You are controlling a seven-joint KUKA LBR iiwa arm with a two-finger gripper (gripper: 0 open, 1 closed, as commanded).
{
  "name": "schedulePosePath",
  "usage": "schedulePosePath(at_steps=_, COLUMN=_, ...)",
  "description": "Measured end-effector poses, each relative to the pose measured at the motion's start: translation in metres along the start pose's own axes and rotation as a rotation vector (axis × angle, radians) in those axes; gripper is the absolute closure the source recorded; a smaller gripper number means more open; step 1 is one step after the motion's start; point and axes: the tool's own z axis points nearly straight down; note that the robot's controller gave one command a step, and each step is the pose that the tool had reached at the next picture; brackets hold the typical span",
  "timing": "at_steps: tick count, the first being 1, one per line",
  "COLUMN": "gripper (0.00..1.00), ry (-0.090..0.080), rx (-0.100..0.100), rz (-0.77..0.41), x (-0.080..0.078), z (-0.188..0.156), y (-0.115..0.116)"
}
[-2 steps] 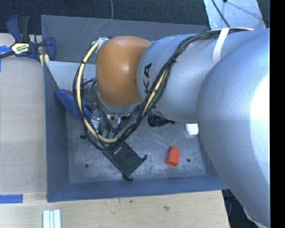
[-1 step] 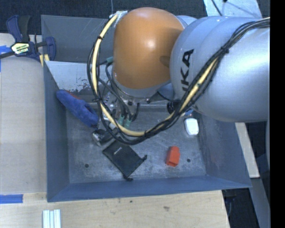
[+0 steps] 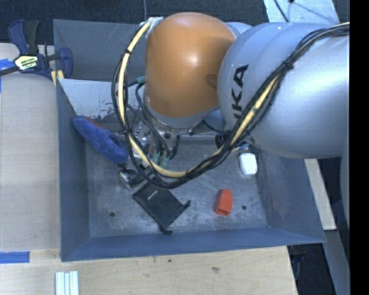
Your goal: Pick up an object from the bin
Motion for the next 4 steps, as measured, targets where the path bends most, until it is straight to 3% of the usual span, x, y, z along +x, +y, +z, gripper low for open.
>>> schedulePosePath(at_steps=1, gripper=1.0, ry=0.0, rx=0.0, rz=-0.001, x=0.0, z=0.0, y=0.0)
schedulePosePath(at_steps=2, gripper=0.0, ry=0.0, rx=0.0, rz=-0.001, x=0.0, z=0.0, y=0.0)
schedulePosePath(at_steps=3, gripper=0.0, ry=0.004, rx=0.001, rz=-0.304, x=-0.054, z=0.091, y=0.01)
schedulePosePath(at_steps=4, gripper=0.0, ry=-0.012, rx=-0.013, rz=-0.351, x=-0.071, z=0.184, y=0.003)
